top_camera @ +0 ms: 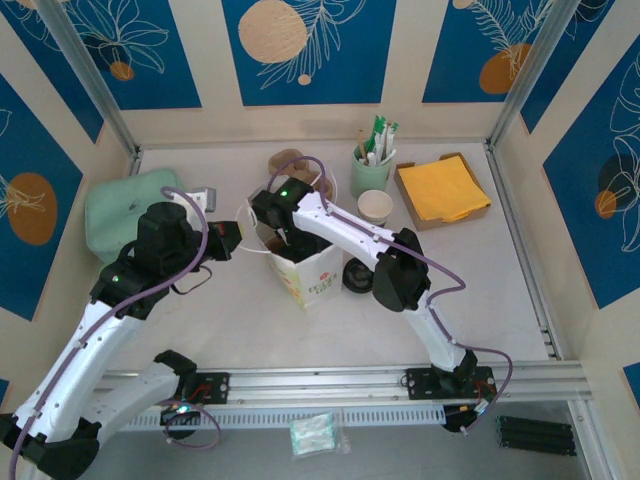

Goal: Pack the takeout coffee

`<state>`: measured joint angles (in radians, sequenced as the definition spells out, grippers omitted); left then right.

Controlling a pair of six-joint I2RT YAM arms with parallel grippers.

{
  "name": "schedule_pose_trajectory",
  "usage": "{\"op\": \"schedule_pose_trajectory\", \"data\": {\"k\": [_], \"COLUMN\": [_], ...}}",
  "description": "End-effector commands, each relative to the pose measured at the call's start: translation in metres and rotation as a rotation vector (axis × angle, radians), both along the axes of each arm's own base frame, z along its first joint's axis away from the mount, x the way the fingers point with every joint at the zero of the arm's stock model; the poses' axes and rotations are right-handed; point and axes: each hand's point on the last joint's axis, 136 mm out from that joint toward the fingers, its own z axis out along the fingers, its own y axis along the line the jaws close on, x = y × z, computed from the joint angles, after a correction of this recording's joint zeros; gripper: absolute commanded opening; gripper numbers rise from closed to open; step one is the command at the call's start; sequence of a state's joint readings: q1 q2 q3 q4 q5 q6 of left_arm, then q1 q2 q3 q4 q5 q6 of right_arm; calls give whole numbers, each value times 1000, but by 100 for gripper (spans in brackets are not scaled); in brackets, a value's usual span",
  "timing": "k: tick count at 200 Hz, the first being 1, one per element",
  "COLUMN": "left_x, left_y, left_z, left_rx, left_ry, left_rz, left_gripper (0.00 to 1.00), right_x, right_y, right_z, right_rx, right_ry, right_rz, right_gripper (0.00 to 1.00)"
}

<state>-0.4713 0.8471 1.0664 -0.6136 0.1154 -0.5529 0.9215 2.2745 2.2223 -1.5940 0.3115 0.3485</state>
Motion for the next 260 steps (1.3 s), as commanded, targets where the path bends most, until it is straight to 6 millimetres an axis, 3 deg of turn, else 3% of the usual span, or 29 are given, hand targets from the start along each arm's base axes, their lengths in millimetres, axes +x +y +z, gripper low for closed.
{"op": "schedule_pose_trajectory", "data": {"k": [1, 152, 260], "left_x": [-2, -2, -1], "left_y": [3, 3, 1], "left_z": [0, 2, 8], "left_rx": [-10, -12, -13], "left_ry": [8, 5, -2], "left_rz": [11, 10, -2], "left_gripper": [0, 0, 0], "right_x": [-6, -4, -3], "right_y": [-12, -2, 1], "right_z": [-9, 21, 38], "right_rx": [-69, -14, 20], "right_ry": [35, -16, -34], "right_rz": [-10, 13, 12], "right_gripper": [67, 89, 90]}}
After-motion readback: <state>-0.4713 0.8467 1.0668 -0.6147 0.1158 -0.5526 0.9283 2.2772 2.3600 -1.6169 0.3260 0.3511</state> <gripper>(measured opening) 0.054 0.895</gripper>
